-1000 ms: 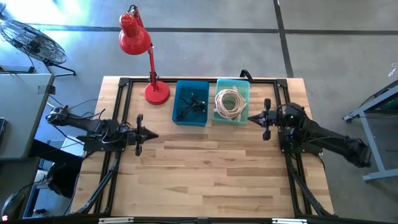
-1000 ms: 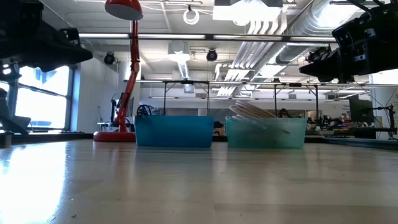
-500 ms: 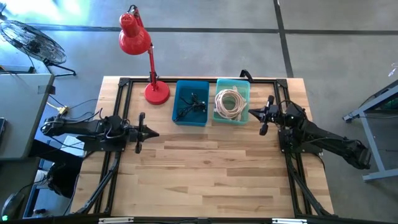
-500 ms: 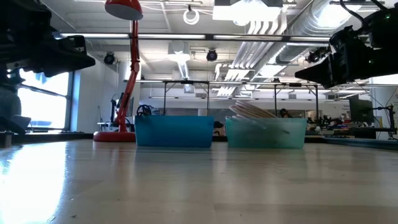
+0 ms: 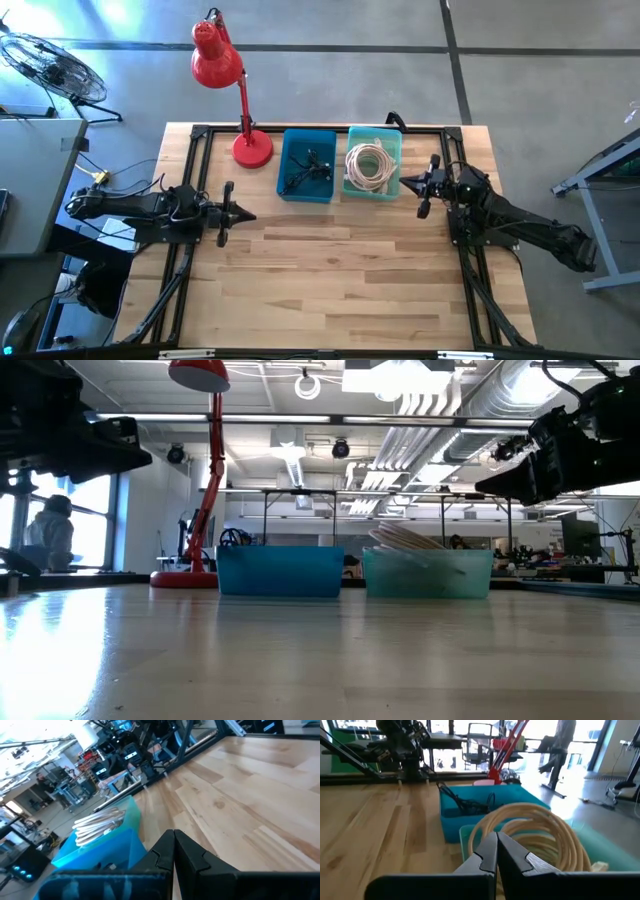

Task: Pick & Place USB Port
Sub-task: Return to Home Position

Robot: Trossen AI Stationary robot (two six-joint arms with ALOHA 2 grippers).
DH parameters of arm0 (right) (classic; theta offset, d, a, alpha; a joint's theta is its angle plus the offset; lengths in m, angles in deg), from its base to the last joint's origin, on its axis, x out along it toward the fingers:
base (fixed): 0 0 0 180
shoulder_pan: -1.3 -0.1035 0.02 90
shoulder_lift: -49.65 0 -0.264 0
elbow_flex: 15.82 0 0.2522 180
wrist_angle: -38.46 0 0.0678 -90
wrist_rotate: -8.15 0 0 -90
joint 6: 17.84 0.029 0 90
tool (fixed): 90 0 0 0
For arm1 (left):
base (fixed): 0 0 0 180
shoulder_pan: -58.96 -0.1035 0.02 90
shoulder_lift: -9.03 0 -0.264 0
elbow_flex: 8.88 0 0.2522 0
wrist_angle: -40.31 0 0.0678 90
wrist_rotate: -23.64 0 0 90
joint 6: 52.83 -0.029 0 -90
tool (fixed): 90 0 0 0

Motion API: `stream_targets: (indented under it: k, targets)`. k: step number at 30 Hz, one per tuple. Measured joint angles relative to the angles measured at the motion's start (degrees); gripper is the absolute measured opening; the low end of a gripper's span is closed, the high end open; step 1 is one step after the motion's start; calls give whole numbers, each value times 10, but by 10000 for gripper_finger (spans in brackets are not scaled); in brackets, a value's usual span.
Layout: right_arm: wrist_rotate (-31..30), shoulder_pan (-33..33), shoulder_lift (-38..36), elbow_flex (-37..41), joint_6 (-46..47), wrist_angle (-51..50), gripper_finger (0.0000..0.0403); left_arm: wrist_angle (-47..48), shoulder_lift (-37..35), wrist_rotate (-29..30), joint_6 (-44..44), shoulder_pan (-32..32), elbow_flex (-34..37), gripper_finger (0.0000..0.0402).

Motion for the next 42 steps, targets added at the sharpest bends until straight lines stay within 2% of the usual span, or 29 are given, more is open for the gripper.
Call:
stream_targets:
  k: [6, 11, 18, 23, 25, 32, 38, 42]
  targets:
    - [-6, 0, 0, 0, 58, 1, 0, -1, 1, 27, -10, 0, 0, 2]
    - [0, 0, 0, 0, 44, 28, 0, -1, 1, 28, -10, 0, 0, 2]
    - [-59, 0, 0, 0, 15, 40, 0, 0, 1, 21, 3, 0, 0, 2]
    - [-3, 0, -7, 0, 31, 78, 0, 1, 1, 7, 14, 0, 0, 2]
    - [22, 0, -16, 0, 40, 85, 0, 1, 1, 6, 19, 0, 0, 2]
    - [27, 0, -78, 0, 63, 74, 0, 2, 1, 3, 19, 0, 0, 2]
    - [15, 0, -155, 0, 75, 11, 0, 2, 1, 3, 19, 0, 0, 2]
    - [-3, -11, -155, 0, 78, -3, 0, 2, 4, 3, 20, 0, 0, 2]
